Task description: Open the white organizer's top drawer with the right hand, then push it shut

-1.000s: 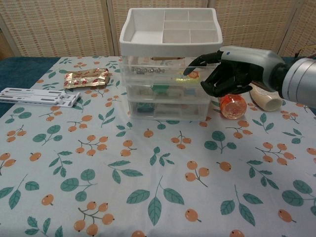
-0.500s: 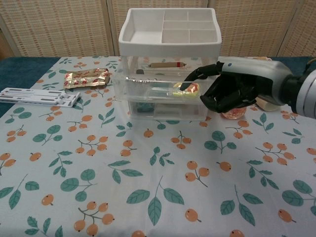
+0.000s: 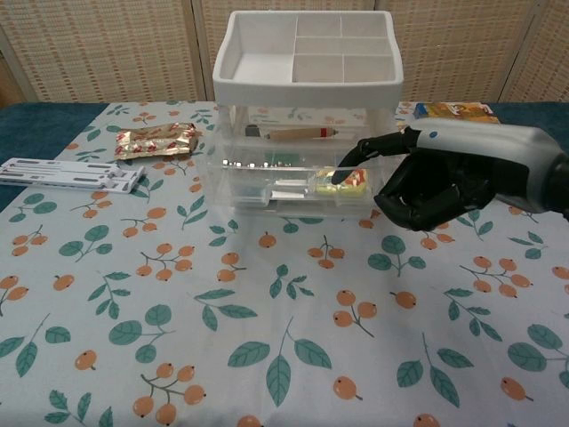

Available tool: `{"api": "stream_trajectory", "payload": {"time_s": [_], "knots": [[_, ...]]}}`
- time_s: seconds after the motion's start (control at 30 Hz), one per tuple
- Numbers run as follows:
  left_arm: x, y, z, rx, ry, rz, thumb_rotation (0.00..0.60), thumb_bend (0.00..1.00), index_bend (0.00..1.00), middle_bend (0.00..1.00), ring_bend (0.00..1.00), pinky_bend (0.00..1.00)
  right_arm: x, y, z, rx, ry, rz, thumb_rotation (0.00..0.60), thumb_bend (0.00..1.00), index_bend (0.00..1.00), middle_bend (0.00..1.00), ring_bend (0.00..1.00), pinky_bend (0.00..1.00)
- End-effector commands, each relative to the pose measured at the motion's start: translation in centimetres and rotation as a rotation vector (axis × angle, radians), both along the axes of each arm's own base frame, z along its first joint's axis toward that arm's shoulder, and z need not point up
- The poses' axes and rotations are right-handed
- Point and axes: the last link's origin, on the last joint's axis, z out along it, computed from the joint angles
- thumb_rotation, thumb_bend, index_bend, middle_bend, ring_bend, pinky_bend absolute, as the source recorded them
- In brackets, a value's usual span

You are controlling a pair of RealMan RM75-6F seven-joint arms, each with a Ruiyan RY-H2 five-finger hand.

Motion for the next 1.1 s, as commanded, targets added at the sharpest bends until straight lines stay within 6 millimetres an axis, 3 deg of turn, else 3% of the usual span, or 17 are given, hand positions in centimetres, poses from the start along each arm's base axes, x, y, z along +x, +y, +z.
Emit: {"api": "stream_trajectory", "payload": {"time_s": [0.03,0.27,0.43,0.6,0.87,1.1], "knots": [[0.0,0.0,0.0,0.002,-0.001,0.001,0.600,0.21,0.11,0.02,0.08,0.08,0.0,0.3,0.3,-0.007,0.003,0.018,0.600,0.60,0.26,0.83,0.94,1.00],[0.1,0.0,0.1,0.004,-0.001,-0.004,0.600,0.21,0.11,0.02,0.08,0.08,-0.4,0.3,1.3,-0.033,0.014,0.030,0.600,0.61,0.05,0.83,0.94,1.00],[0.2,-0.1,0.1,0.003,-0.003,-0.007,0.600,0.21,0.10,0.02,0.08,0.08,-0.4,0.2,1.8,-0.042,0.010,0.028,0.600,0.61,0.03,0.83,0.94,1.00],[0.3,-0.1,0.1,0.004,-0.001,-0.012,0.600,0.21,0.11,0.02,0.08,0.07,0.9,-0.4,3.1,-0.092,0.000,0.083,0.600,0.61,0.03,0.83,0.94,1.00],[0.3,-0.3,0.3,0.011,-0.001,-0.010,0.600,0.21,0.11,0.02,0.08,0.08,4.0,-2.7,4.6,-0.160,0.074,0.219,0.600,0.61,0.18,0.83,0.94,1.00],[0.4,-0.5,0.4,0.013,-0.001,-0.010,0.600,0.21,0.11,0.02,0.08,0.07,6.8,-5.0,4.0,-0.155,0.183,0.310,0.600,0.54,0.26,0.83,0.94,1.00]]}}
